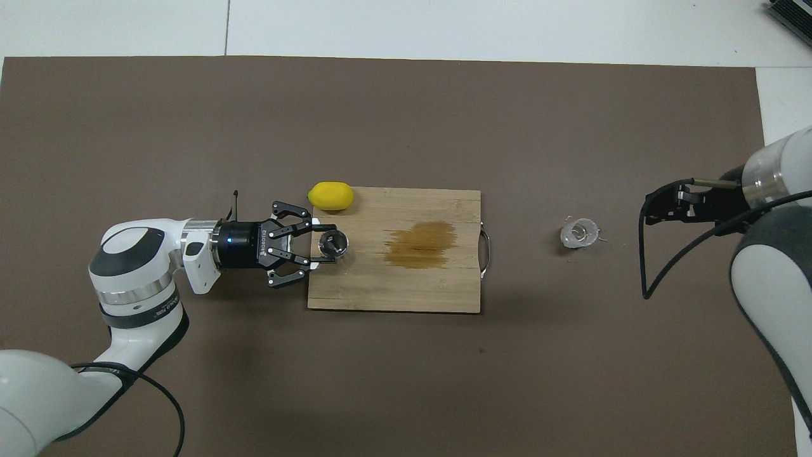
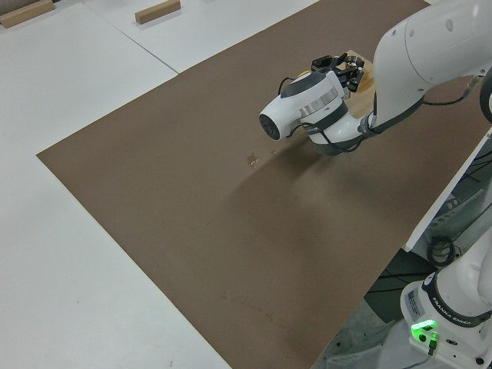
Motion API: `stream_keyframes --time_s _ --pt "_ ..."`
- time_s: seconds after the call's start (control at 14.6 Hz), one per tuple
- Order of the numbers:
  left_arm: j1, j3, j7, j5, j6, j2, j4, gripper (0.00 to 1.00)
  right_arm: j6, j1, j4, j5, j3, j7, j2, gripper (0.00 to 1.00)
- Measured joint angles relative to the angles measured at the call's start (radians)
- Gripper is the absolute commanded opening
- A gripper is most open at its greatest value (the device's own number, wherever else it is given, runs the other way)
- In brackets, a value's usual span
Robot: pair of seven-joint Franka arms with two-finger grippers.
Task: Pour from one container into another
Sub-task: 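Lift and carry the metal cup with the left gripper toward the cutting board, then lower the metal cup onto the cutting board center with the left gripper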
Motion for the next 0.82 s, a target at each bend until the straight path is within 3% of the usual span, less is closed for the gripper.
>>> stream_keyframes --time_s 0.34,0.82 --pt "-0.155 0.001 0.011 -0.173 0.099 0.000 -0.010 0.30 0.000 0.000 0.000 0.000 0.000 0.000 0.000 1.00" --pt "-0.310 0.001 0.220 -0.396 0.263 0.000 -0.020 0.32 0.000 0.000 0.000 0.000 0.000 0.000 0.000 1.00"
